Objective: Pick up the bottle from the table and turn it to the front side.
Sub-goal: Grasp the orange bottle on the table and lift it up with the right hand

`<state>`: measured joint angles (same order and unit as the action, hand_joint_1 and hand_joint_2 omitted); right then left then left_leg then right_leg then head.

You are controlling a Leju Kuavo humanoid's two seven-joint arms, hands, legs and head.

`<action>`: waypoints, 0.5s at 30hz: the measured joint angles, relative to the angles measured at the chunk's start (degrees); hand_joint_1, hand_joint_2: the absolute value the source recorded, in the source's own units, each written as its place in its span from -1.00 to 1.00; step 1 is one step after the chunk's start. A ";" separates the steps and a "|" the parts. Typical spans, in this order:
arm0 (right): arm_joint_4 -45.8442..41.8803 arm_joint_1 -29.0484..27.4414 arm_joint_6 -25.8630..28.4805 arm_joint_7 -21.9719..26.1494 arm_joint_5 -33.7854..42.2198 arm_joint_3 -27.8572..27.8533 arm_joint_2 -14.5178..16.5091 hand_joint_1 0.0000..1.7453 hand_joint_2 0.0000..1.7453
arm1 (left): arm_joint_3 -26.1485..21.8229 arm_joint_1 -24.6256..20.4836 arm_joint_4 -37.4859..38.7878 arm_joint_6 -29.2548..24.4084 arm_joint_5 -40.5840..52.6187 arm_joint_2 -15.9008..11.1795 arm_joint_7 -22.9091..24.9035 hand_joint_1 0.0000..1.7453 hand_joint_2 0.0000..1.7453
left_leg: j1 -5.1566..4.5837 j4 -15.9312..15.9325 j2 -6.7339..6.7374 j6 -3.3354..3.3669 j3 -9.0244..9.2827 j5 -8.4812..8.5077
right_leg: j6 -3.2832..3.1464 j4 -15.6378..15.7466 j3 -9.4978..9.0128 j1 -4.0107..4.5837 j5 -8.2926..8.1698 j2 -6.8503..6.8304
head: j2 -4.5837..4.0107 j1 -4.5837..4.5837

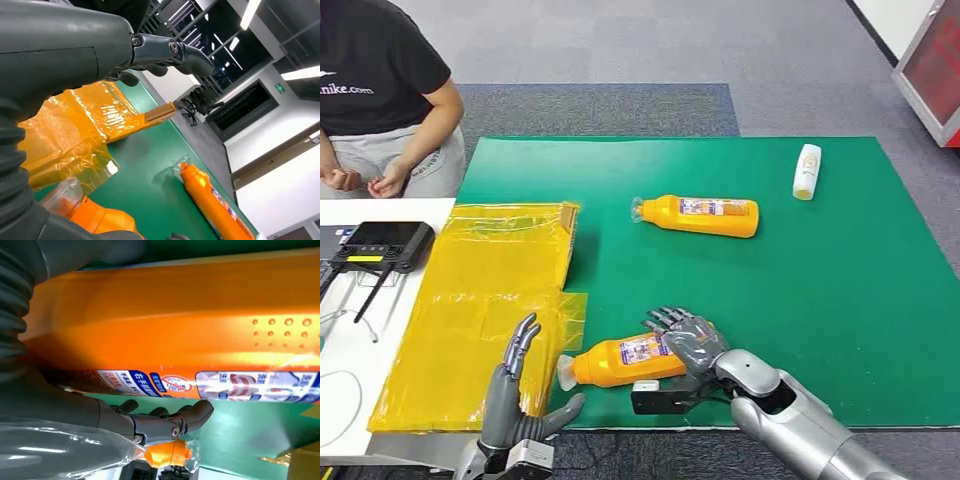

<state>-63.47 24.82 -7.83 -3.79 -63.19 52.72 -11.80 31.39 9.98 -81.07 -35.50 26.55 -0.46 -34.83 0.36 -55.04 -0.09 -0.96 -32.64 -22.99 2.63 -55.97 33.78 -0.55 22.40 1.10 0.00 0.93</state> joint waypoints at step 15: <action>17.63 3.90 11.67 -4.35 -6.99 -2.77 6.62 1.00 1.00 | -0.37 -0.13 -1.51 0.65 1.13 -0.43 0.96 -1.00 1.00 | 0.02 0.02 0.02 -0.06 0.73 -0.37 | -0.18 0.07 -0.41 0.05 0.31 0.04 | 0.00 0.00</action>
<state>-45.84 28.72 3.85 -8.15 -70.18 49.95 -5.18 31.02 9.85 -82.58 -34.85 27.67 -0.89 -33.87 0.38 -55.02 -0.07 -1.02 -31.90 -23.36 2.45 -55.90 33.37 -0.51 22.71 1.14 0.00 0.93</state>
